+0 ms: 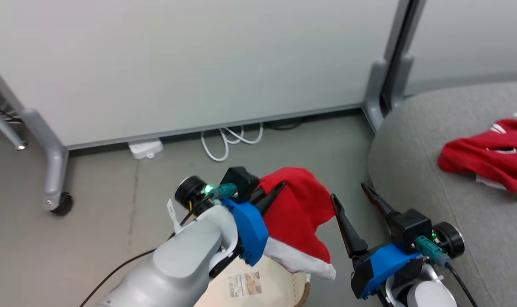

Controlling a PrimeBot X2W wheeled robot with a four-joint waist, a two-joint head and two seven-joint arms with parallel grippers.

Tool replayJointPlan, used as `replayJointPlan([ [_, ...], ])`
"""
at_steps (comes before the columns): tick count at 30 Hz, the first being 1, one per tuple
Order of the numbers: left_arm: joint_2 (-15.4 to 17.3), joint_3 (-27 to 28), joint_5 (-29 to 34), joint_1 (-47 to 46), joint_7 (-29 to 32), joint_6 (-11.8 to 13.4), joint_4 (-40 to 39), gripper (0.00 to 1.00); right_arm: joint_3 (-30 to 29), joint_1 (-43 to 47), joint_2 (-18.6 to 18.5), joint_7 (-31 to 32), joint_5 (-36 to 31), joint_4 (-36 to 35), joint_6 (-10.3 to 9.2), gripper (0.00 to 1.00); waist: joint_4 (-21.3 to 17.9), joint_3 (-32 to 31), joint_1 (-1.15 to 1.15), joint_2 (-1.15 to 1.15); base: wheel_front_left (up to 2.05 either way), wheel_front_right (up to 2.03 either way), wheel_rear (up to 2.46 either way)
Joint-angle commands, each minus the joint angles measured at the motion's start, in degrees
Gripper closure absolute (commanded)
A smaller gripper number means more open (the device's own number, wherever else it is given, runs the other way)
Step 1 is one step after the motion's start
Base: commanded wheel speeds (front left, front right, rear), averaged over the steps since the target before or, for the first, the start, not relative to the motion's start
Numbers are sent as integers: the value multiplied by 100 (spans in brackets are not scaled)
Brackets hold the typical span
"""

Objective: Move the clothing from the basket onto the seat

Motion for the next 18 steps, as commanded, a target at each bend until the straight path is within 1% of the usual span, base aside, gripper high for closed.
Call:
replayJointPlan([
  [1, 7, -65, -61, -139, -1, -19, -69, 100, -4, 134, -8, 32, 46, -25, -4, 0, 357, -345, 2, 0, 0, 0, 0],
  [3, -10, -195, -193, -430, 24, -19, -186, 100, -2, 205, -8, 86, 81, -75, -4, 0, 464, -415, 2, 0, 0, 0, 0],
  [9, -47, -350, -474, -842, 95, -19, -321, 100, 44, 253, -8, 142, 113, -117, -4, 0, 570, -501, 2, 0, 0, 0, 0],
  [18, -62, -501, -797, -1083, 62, -20, -309, 100, 149, 260, -9, 135, 172, -126, -4, 0, 559, -535, 2, 0, 0, 0, 0],
])
